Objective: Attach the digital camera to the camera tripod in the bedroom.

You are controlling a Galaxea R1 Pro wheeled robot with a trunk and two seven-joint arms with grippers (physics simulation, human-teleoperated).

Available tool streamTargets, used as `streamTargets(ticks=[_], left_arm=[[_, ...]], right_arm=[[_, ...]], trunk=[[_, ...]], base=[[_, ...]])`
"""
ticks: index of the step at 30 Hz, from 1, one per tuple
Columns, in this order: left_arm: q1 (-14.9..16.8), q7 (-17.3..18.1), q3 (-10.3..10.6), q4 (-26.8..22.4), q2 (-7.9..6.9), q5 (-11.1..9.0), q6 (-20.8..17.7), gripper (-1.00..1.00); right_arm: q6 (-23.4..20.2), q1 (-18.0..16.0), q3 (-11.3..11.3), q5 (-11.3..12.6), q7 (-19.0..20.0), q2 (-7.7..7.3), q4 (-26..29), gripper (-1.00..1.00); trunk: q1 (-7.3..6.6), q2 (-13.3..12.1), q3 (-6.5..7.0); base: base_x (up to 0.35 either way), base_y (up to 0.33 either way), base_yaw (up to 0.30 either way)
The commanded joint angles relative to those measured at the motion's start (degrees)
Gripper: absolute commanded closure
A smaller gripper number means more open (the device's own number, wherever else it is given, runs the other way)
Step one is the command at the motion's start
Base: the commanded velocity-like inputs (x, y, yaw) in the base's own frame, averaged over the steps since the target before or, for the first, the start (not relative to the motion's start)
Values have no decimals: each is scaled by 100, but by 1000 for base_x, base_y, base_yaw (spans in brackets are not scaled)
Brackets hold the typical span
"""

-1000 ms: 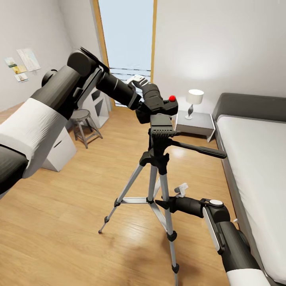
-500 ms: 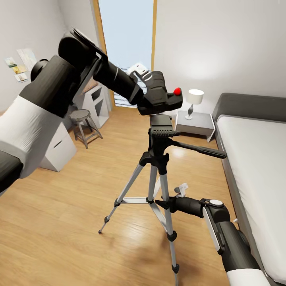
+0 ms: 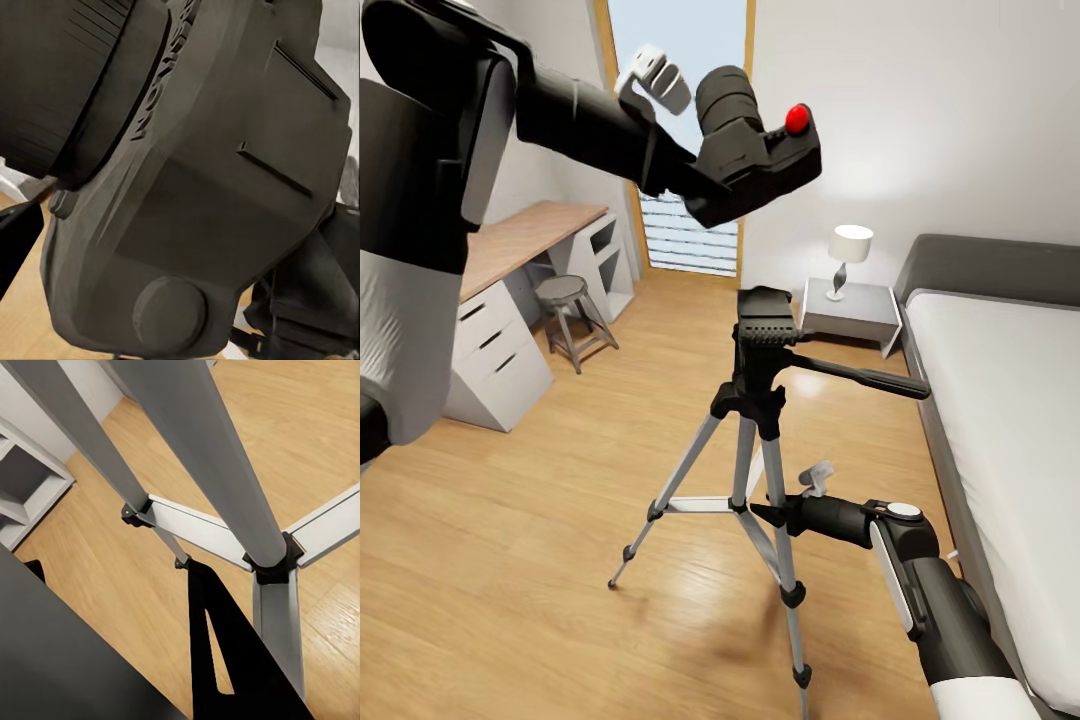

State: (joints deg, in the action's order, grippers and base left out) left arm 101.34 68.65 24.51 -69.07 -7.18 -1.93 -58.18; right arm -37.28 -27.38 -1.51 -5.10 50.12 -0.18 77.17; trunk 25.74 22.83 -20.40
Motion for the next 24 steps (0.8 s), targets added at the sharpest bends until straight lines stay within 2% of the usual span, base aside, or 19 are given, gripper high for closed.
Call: streamTargets(ticks=[1, 2, 6, 7, 8, 9, 11, 16, 19, 21, 22, 24], left_arm=[[8, 4, -13, 5, -8, -76, -47, 100], [8, 5, -29, 13, -11, -145, -48, 100], [8, 7, -82, 118, -40, -670, -61, 100], [8, 18, -83, 234, -68, -894, -66, 100], [8, 25, -82, 294, -82, -991, -69, 100], [8, 86, -71, 533, -113, -1250, -74, 100], [8, 248, -53, 799, -130, -1429, -76, 100], [8, 669, 32, 1188, -146, -1546, -78, 100], [8, 807, 273, 1313, -164, -1548, -90, 100], [8, 844, 434, 1342, -190, -1507, -105, 100], [8, 869, 576, 1347, -216, -1416, -118, 100], [8, 885, 682, 1336, -234, -1265, -126, 100]], right_arm=[[37, -6, -16, -334, 49, 0, -254, 100], [37, -6, -16, -334, 49, 0, -254, 100], [37, -7, -16, -334, 48, 0, -255, 100], [37, -6, -18, -334, 49, 0, -255, 100], [37, -5, -19, -334, 49, 0, -255, 100], [37, -5, -18, -334, 49, 0, -255, 100], [37, -4, -17, -334, 49, 0, -255, 100], [37, -4, -16, -334, 50, 0, -255, 100], [37, -6, -16, -334, 50, 0, -258, 100], [37, -5, -16, -334, 49, 0, -260, 100], [37, -7, -16, -334, 48, 0, -261, 100], [37, -7, -16, -334, 46, 0, -264, 100]], trunk=[[4, 8, -11], [4, 8, -11], [4, 8, -11], [4, 8, -11], [4, 8, -11], [4, 8, -11], [4, 8, -11], [4, 8, -11], [4, 8, -11], [4, 8, -11], [4, 8, -11], [4, 8, -11]], base=[[0, 0, 0], [0, 0, 0], [0, 0, 0], [0, 0, 0], [0, 0, 0], [0, 0, 0], [0, 0, 0], [0, 0, 0], [0, 0, 0], [0, 0, 0], [0, 0, 0], [0, 0, 0]])
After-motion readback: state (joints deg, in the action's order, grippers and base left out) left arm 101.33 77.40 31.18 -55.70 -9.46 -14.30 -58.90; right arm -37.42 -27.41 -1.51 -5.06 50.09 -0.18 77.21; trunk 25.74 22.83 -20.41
